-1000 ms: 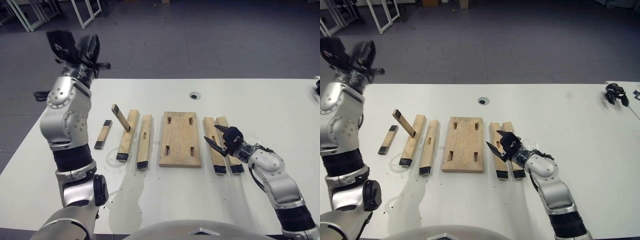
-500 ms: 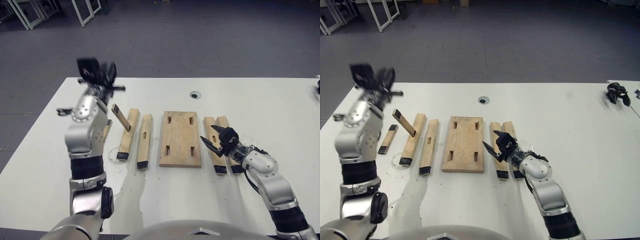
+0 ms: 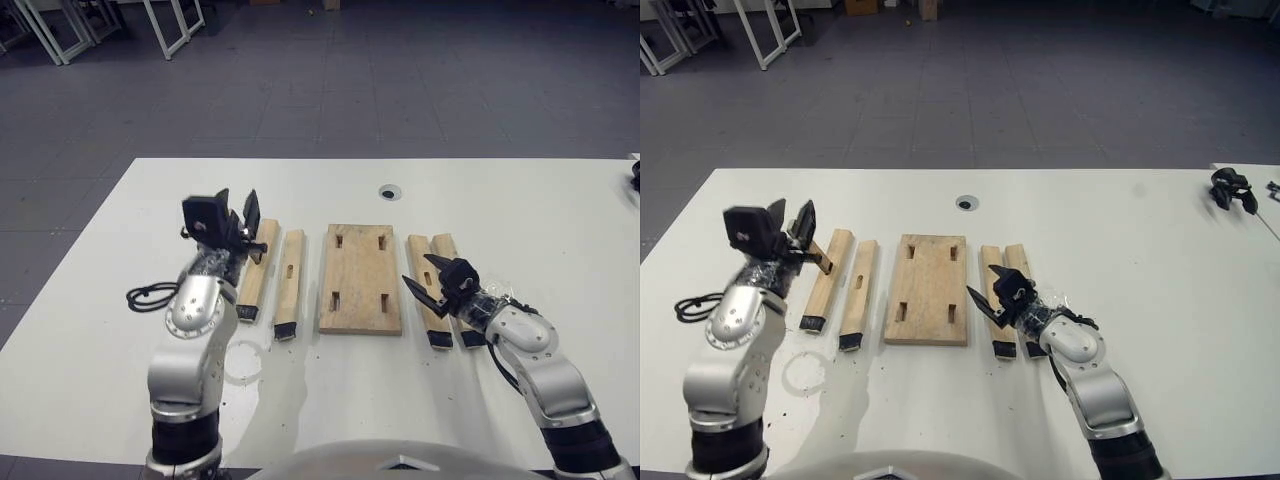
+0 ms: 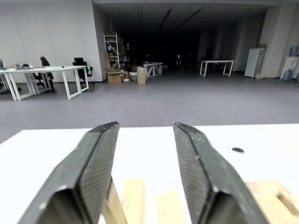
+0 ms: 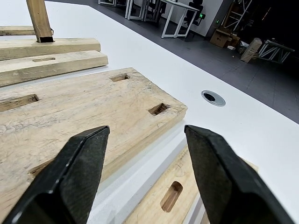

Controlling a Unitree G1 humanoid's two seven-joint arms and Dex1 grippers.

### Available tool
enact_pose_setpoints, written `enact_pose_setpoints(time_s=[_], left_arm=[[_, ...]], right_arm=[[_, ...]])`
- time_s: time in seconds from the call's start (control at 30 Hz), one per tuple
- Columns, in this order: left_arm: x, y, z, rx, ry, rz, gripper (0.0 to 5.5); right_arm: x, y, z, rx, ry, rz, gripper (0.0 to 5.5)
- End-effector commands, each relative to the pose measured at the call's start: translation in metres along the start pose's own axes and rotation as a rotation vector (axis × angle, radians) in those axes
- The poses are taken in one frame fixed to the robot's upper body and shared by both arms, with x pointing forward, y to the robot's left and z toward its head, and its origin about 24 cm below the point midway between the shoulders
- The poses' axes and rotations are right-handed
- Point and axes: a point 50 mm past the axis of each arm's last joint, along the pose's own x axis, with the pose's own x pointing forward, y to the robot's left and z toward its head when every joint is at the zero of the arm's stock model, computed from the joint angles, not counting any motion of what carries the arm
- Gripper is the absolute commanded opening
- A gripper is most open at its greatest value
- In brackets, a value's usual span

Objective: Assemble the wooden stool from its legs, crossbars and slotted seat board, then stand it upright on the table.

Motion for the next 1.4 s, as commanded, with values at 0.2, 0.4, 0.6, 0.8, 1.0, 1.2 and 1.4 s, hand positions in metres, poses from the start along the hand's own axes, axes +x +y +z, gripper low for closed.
enact_pose_setpoints(time_s=[0.2, 0.4, 0.6, 0.8, 1.0, 1.2, 1.4], left_arm=[[-0.053, 0.017, -0.085, 0.020, 0.287, -0.025, 2.93], [-0.060, 0.026, -0.105, 0.004, 0.378, -0.010, 2.93], [-0.056, 0.034, -0.116, -0.022, 0.429, 0.002, 2.93], [-0.046, 0.033, -0.122, -0.054, 0.476, -0.052, 2.79], [-0.036, 0.033, -0.117, -0.221, 0.517, -0.013, 2.03], [-0.006, 0.031, -0.078, -0.293, 0.367, -0.081, 2.03], [0.017, 0.014, -0.020, -0.603, 0.169, -0.547, 2.03]], right_arm=[[-0.002, -0.004, -0.001, -0.003, 0.017, -0.013, 2.95], [-0.003, -0.004, -0.002, -0.004, 0.021, -0.008, 2.95], [-0.003, -0.005, -0.002, -0.012, 0.022, -0.004, 2.95], [-0.001, -0.005, -0.002, -0.015, 0.018, -0.005, 2.95], [0.000, -0.006, 0.002, 0.077, -0.008, -0.028, 2.95], [0.010, -0.015, 0.026, 0.336, -0.080, -0.017, 3.81], [0.023, -0.018, 0.056, 0.747, -0.138, 0.256, 4.26]])
